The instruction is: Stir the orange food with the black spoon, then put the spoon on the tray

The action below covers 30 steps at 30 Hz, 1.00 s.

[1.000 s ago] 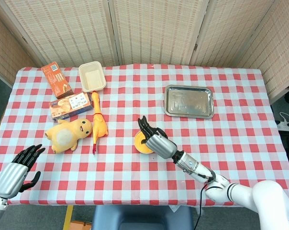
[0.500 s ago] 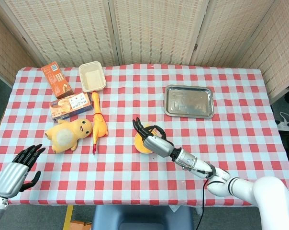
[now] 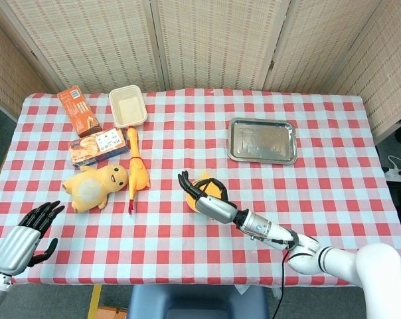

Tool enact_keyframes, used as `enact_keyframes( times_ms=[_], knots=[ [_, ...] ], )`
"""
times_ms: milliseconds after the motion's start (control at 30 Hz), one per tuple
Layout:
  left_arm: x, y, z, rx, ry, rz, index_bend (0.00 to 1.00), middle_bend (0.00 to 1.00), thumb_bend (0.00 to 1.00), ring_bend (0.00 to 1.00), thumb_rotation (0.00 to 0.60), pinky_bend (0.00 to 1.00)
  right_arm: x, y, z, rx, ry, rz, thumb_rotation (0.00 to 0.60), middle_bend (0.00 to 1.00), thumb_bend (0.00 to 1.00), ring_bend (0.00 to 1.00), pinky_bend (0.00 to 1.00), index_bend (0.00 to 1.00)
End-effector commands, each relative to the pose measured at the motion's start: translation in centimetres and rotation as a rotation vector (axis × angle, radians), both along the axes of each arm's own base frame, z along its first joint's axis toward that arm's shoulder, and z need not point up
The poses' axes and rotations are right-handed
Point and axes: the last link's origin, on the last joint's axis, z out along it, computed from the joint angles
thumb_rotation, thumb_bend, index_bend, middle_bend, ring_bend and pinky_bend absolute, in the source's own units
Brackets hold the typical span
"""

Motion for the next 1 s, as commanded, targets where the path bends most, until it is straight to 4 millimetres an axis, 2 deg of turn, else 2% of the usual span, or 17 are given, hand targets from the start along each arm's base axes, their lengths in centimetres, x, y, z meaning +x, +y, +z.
enact_keyframes(
  times_ms=[33,333,533,767,1000],
  knots=[
    [0.0,0.0,0.0,0.003,0.000,0.000,0.00,0.00,0.51,0.00,0.600,0.14,-0.2,-0.1,0.2,-0.005,-0.016,-0.024,0.600,0.24,0.40,0.07,0.11,0.83],
    [-0.1,0.1,0.0,0.006,0.006,0.004,0.00,0.00,0.51,0.00,0.600,0.14,-1.6,-1.3,1.6,-0.045,-0.110,-0.132,0.600,0.24,0.40,0.07,0.11,0.83],
    [0.0,0.0,-0.1,0.010,0.009,0.005,0.00,0.00,0.51,0.00,0.600,0.14,-3.1,-1.5,1.0,-0.035,-0.071,-0.142,0.600,0.24,0.40,0.07,0.11,0.83],
    [0.0,0.0,-0.1,0.010,0.011,0.006,0.00,0.00,0.51,0.00,0.600,0.14,-3.6,-2.1,0.5,-0.039,-0.136,-0.199,0.600,0.24,0.40,0.07,0.11,0.83],
    [-0.1,0.0,0.1,0.016,0.007,0.010,0.00,0.00,0.51,0.00,0.600,0.14,-3.5,-3.0,1.4,-0.063,-0.257,-0.287,0.600,0.24,0.40,0.07,0.11,0.83]
  ],
)
